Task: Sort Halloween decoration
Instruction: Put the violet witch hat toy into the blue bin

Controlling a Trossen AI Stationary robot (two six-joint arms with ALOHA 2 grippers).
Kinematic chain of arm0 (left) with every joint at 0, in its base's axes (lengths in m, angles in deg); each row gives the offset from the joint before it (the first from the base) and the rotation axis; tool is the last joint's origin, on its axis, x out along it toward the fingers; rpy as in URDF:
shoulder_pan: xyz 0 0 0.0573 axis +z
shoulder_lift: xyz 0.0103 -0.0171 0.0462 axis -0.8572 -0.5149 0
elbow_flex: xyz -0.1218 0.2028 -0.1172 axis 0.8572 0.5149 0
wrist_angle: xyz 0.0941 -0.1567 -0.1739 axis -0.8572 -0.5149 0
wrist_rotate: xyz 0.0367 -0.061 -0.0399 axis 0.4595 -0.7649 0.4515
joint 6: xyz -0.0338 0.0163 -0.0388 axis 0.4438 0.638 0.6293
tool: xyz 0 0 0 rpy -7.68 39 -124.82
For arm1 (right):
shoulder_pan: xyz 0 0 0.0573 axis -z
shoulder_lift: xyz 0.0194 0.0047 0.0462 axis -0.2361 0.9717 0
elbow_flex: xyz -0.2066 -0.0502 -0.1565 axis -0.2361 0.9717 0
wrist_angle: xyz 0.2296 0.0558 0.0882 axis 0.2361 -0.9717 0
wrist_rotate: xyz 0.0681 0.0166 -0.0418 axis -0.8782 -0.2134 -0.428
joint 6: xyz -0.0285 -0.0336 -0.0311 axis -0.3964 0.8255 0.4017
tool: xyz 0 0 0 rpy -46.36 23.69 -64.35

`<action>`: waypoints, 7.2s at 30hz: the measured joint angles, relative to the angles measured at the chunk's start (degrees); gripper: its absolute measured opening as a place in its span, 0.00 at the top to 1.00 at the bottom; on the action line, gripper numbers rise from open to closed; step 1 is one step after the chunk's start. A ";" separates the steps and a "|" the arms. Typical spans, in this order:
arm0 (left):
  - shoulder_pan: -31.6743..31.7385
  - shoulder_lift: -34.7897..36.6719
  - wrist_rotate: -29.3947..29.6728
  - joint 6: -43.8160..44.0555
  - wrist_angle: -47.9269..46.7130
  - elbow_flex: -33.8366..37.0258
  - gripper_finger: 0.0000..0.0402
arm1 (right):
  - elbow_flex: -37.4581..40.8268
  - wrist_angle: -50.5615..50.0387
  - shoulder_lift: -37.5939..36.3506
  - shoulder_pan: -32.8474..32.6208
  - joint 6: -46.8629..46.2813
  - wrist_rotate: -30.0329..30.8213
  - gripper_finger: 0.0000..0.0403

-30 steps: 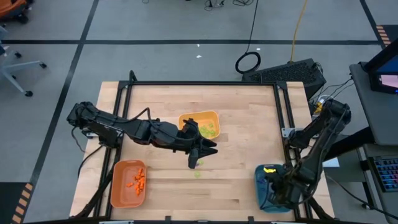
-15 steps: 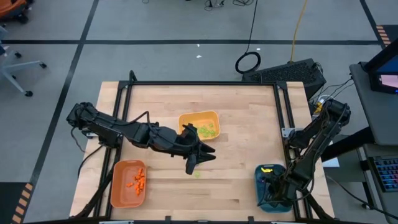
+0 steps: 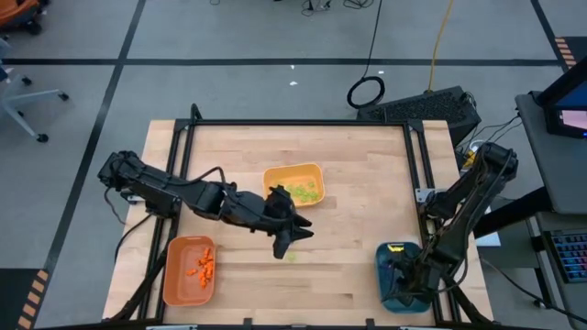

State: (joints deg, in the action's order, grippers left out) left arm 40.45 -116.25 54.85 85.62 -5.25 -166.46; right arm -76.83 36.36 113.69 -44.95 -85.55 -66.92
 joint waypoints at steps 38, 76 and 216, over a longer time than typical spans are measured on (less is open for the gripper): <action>-3.52 -18.38 2.75 1.25 -12.13 8.14 0.63 | -16.81 -19.22 -26.30 8.44 38.30 30.35 0.66; -2.76 -24.53 5.80 0.71 -16.81 8.10 0.63 | -16.79 -23.56 -31.44 11.91 53.14 30.30 0.66; 2.79 0.09 -6.60 -46.85 64.80 3.15 1.00 | -16.76 16.64 -15.66 22.64 60.02 47.81 0.66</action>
State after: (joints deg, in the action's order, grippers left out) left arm 43.24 -116.16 48.25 38.76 59.55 -163.31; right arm -93.59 53.00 98.03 -22.31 -25.53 -19.11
